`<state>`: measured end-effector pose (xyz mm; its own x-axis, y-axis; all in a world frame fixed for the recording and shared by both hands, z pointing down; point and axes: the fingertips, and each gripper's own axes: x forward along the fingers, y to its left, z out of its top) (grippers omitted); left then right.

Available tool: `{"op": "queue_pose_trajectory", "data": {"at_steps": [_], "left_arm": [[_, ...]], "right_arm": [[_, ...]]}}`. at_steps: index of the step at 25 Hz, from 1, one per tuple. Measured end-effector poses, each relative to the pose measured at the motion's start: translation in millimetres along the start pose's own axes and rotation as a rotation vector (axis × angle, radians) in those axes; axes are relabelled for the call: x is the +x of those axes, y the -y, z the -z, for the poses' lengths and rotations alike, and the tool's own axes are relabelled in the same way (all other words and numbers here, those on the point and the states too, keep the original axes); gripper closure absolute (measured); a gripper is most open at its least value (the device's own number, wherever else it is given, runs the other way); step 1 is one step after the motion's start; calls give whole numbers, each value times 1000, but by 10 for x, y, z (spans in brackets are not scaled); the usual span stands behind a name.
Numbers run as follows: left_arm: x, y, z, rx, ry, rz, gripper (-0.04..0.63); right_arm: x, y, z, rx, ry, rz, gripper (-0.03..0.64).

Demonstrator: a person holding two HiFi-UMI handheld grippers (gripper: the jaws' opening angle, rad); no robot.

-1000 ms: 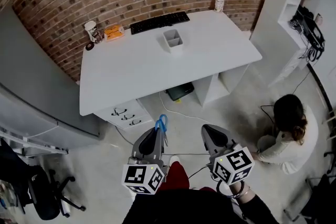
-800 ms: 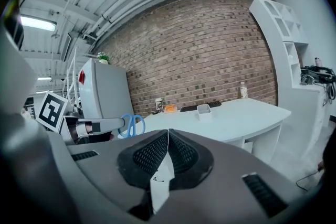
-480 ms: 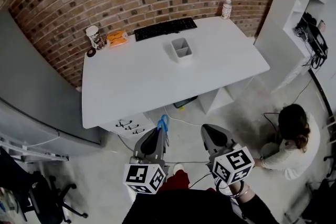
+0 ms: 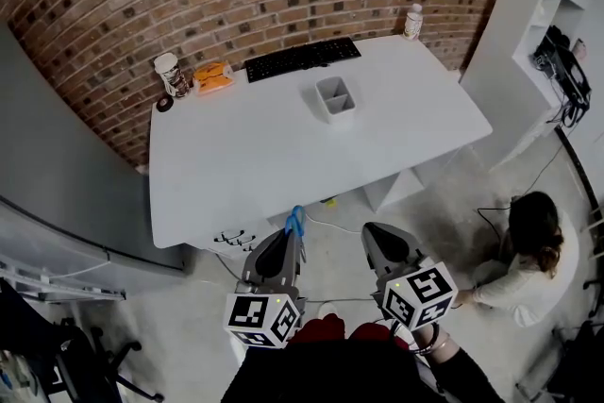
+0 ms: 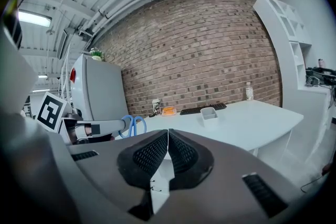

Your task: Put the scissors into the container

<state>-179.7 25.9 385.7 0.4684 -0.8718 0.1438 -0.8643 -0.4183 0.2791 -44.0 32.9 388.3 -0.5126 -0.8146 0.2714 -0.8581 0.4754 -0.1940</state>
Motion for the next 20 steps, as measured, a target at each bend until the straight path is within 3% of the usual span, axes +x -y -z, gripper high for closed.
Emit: {"op": "queue_pose_trajectory", "data": {"at_steps": [20], "left_arm": [[164, -192, -181, -3, 33, -2, 568]], "right_arm": [[266, 76, -81, -1, -10, 6, 607]]}}
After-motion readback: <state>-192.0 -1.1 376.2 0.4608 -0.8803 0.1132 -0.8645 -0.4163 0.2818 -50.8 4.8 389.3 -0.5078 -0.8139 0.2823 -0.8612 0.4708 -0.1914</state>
